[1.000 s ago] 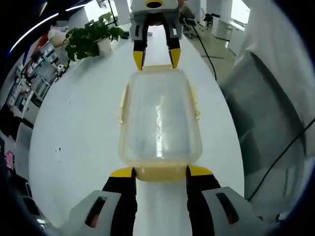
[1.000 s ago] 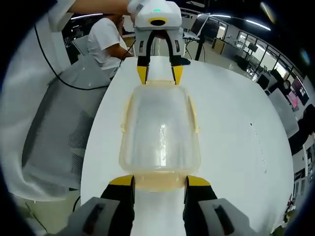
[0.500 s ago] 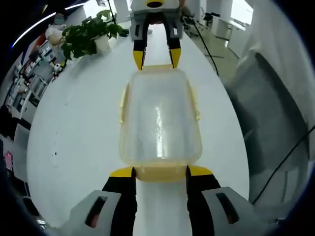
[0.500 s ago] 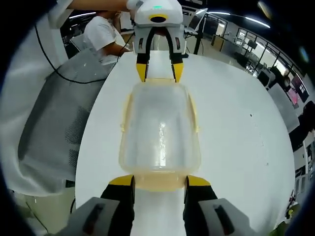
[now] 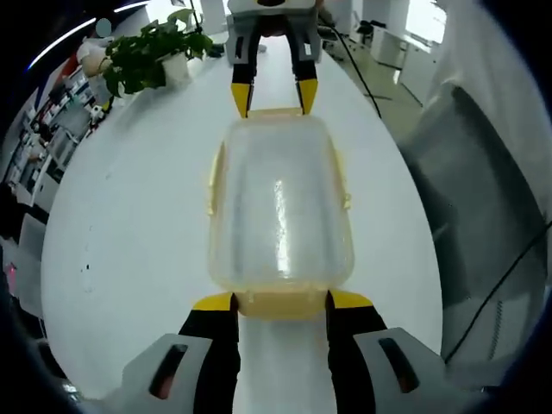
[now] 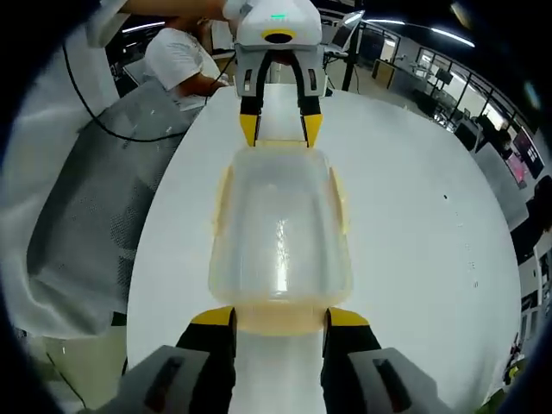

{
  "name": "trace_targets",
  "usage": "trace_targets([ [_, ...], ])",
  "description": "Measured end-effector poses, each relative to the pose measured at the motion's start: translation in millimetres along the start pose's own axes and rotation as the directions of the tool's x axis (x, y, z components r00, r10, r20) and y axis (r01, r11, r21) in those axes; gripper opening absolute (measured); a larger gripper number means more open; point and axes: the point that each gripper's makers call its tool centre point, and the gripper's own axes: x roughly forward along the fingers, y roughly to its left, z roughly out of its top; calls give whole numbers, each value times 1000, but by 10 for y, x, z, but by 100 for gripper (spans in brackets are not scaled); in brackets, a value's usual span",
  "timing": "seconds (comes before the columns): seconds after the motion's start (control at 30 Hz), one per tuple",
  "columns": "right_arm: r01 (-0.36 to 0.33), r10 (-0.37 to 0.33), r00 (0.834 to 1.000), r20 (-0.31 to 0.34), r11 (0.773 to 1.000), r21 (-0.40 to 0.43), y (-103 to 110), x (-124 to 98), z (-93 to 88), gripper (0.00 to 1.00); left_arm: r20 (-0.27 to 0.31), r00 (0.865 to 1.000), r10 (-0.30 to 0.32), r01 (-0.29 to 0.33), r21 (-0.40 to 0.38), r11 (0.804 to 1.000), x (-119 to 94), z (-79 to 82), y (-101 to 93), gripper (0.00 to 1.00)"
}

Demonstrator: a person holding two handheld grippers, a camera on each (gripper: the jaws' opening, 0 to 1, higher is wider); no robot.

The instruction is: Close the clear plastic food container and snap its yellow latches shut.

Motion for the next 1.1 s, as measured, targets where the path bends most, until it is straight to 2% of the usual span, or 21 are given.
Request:
trace_targets([
  [0.27, -3, 3, 1000, 0, 1000, -11, 2, 30, 6, 36, 2, 1000, -8, 8, -15, 1000, 1, -27, -42, 37],
  [1.1, 4, -4, 1000, -21, 1000, -9, 25, 55, -15, 37, -5, 1000, 19, -19, -25, 1000, 29, -45, -62, 37],
])
